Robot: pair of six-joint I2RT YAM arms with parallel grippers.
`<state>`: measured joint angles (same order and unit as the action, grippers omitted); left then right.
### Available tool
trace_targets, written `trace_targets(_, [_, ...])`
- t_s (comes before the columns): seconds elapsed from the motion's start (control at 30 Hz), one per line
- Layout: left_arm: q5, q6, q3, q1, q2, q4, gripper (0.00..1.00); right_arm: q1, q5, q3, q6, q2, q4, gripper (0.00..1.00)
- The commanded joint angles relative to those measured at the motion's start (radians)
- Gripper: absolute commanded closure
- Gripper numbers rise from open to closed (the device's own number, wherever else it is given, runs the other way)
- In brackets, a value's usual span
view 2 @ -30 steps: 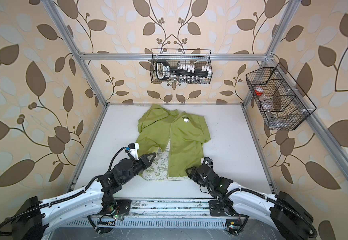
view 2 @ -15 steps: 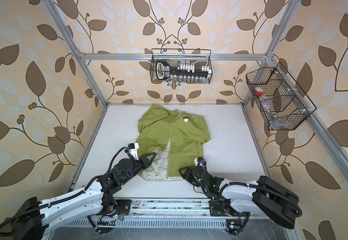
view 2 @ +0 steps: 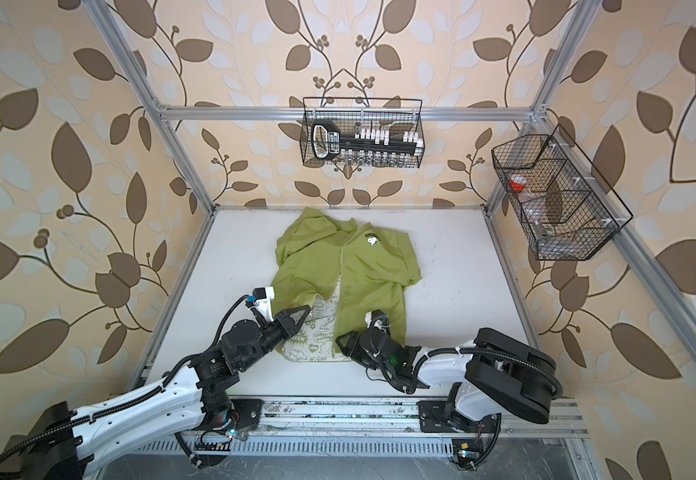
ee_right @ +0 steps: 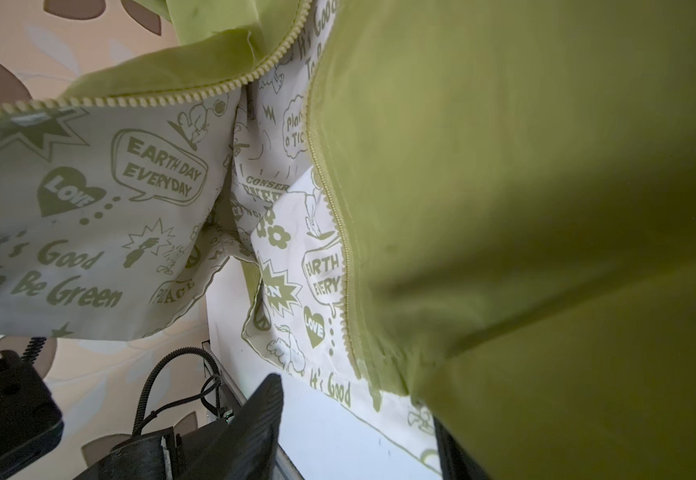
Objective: Zip up the jacket
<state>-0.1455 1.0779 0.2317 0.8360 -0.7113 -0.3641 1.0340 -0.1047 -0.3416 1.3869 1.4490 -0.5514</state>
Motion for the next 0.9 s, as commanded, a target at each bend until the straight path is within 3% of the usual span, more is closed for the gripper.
trace_targets(0.0, [0.002, 0.002, -0.009, -0.008, 0.025, -0.017, 1.0, 0.006, 0.009, -0.031, 0.025, 0.056, -0.048, 0.45])
trace_targets(0.2, [-0.004, -0.001, -0.01, -0.008, 0.056, 0.005, 1.0, 0.043, -0.004, -0.015, 0.072, 0.082, -0.082, 0.48])
trace_targets(0.33, [-0.006, -0.003, -0.01, -0.008, 0.065, 0.019, 1.0, 0.062, -0.049, -0.032, 0.066, 0.012, 0.066, 0.4])
trace_targets(0.47, [-0.006, 0.002, -0.014, -0.008, 0.066, 0.013, 1.0, 0.071, -0.072, -0.028, 0.083, -0.008, 0.088, 0.37])
trace_targets(0.7, [-0.003, 0.005, -0.009, -0.009, 0.062, 0.013, 1.0, 0.072, -0.021, -0.02, 0.133, 0.119, -0.097, 0.39])
trace_targets(0.87, [0.005, 0.007, -0.004, -0.008, 0.064, 0.021, 1.0, 0.072, -0.036, 0.01, 0.19, 0.175, -0.207, 0.48])
